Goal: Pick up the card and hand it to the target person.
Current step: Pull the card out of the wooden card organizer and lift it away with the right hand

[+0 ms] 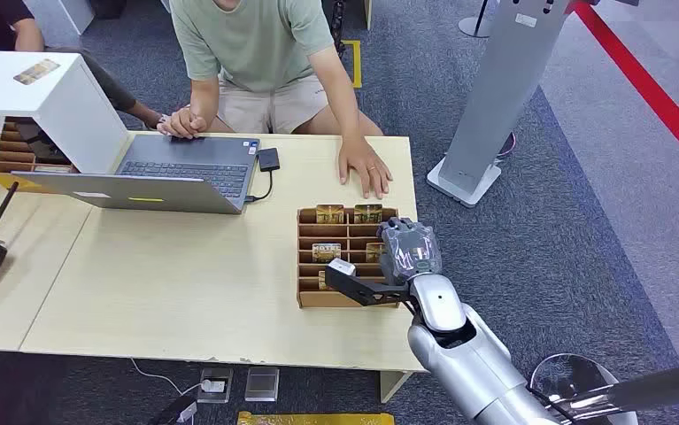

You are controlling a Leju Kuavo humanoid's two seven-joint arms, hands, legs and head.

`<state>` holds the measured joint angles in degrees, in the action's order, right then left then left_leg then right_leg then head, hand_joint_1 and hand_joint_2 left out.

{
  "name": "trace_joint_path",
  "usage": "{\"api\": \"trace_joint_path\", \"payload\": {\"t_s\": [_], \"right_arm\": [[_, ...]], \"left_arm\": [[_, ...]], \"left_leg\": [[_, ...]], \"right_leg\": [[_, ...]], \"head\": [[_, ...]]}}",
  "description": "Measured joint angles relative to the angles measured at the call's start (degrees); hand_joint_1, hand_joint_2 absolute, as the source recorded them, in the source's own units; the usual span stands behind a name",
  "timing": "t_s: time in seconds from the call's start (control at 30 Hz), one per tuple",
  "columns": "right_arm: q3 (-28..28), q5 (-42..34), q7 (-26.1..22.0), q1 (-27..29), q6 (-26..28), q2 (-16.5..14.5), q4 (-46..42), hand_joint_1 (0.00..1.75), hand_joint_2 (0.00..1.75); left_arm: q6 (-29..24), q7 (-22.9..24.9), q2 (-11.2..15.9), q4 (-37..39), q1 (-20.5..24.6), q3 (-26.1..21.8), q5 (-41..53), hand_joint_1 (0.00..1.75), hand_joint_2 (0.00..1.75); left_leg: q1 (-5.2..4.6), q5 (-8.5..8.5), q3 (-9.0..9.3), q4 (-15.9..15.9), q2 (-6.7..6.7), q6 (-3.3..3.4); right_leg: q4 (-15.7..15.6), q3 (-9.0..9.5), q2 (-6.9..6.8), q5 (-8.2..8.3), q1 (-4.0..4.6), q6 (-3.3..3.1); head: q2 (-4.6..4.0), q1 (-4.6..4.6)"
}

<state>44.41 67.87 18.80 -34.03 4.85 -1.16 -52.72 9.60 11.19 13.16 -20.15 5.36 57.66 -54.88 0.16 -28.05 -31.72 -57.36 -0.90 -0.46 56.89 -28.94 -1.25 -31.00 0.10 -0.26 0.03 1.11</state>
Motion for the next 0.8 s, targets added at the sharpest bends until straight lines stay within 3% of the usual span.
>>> {"api": "trace_joint_path", "payload": {"t_s": [0.37, 0.57, 0.8], "right_arm": [[-0.29, 1.16, 0.61, 0.05, 0.29, 1.06, -0.08, 1.06, 1.75], [-0.38, 1.76, 0.96, 0.08, 0.85, 1.58, -0.13, 1.31, 1.75], [-0.52, 2.15, 1.53, 0.27, 1.21, 2.25, -0.27, 1.36, 1.75]], "left_arm": [[0.02, -0.09, 0.19, 0.00, -0.01, 0.00, 0.61, 0.00, 1.75], [0.07, -0.08, 0.26, 0.00, 0.00, 0.00, 1.27, 0.00, 1.75], [0.32, 0.24, 0.26, 0.00, 0.28, 0.00, 1.97, 0.00, 1.75]], "left_leg": [[0.00, 0.00, 0.00, 0.00, 0.00, 0.00], [0.00, 0.00, 0.01, 0.00, 0.00, 0.00], [0.00, 0.00, 0.05, 0.00, 0.00, 0.00]], "right_leg": [[0.00, 0.00, 0.00, 0.00, 0.00, 0.00], [0.00, 0.00, 0.00, 0.00, 0.00, 0.00], [0.00, 0.02, 0.00, 0.00, 0.00, 0.00]], "head": [[-0.01, 0.00], [-0.01, -0.01], [-0.01, -0.01]]}}
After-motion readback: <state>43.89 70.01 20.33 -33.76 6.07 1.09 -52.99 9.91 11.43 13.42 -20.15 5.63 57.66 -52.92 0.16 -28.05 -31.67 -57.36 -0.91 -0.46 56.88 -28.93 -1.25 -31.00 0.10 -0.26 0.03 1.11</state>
